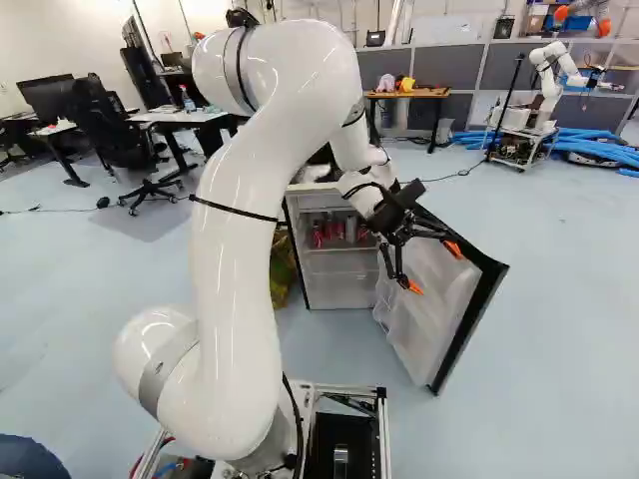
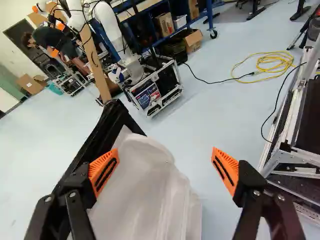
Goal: Grab a drink from the fridge
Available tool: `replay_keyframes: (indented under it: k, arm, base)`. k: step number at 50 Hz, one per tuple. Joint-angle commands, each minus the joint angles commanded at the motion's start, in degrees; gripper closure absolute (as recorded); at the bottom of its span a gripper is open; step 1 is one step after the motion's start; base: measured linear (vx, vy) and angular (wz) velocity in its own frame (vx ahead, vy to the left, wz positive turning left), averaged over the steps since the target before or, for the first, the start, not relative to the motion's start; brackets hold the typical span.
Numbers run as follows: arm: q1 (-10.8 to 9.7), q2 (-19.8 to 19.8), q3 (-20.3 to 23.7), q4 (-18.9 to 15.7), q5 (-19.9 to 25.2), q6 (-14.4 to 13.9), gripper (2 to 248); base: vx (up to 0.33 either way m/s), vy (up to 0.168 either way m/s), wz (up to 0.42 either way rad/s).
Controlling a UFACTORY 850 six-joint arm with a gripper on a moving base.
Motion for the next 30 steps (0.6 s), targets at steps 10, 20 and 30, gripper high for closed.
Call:
replay_keyframes:
  k: [10, 20, 30]
  arm:
    - [0.1, 0.1, 0.2, -1.9, -0.1, 0.0, 3]
    - [0.7, 1.2, 2.6, -7.2, -0.4, 0.0, 3]
    - [1.9, 3.1, 6.6, -13.1, -0.7, 0.0, 3]
  base:
    - [0.0, 0.0, 0.0]
    - [0.0, 0.0, 0.0]
    - [0.0, 0.0, 0.0]
